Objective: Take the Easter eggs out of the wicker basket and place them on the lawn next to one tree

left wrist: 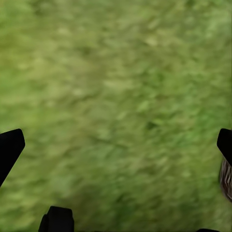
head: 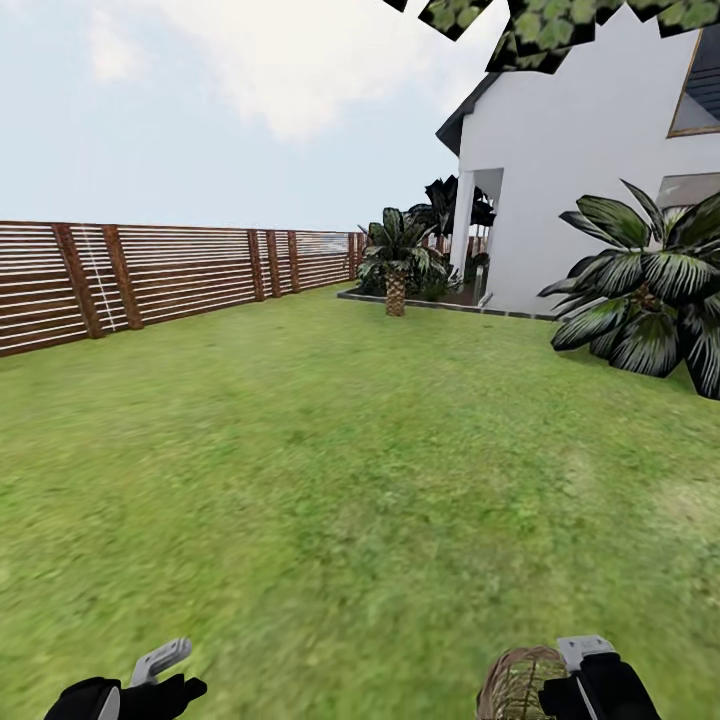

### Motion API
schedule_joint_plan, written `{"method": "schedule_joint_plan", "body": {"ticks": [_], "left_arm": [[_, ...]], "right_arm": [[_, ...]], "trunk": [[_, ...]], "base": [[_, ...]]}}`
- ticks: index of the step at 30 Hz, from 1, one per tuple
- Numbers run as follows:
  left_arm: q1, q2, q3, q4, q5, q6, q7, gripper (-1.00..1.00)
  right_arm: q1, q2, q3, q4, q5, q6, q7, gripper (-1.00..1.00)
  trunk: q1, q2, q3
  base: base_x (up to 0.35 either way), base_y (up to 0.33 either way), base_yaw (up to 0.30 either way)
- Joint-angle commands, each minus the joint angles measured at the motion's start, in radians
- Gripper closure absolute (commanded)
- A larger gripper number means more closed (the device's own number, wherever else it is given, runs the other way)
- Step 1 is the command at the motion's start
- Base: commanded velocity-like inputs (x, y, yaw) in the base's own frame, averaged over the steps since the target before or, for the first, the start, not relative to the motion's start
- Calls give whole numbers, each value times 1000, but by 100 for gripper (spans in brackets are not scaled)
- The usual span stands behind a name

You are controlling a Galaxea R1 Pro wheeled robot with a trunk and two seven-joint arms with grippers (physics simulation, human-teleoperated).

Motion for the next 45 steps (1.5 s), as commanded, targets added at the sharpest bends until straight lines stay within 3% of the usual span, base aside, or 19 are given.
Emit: {"method": "schedule_joint_plan", "body": {"ticks": [1,45], "left_arm": [[0,0,3,-1,5,7,-1,-100],[-1,0,4,-2,7,7,-9,-100]], "right_arm": [[-1,0,-1,-1,10,4,10,-100],[-1,0,1,-1,10,2,10,-100]], "trunk": [[4,-8,-4],[173,-316,-142]], "base": [[0,0,0],[0,0,0]]}}
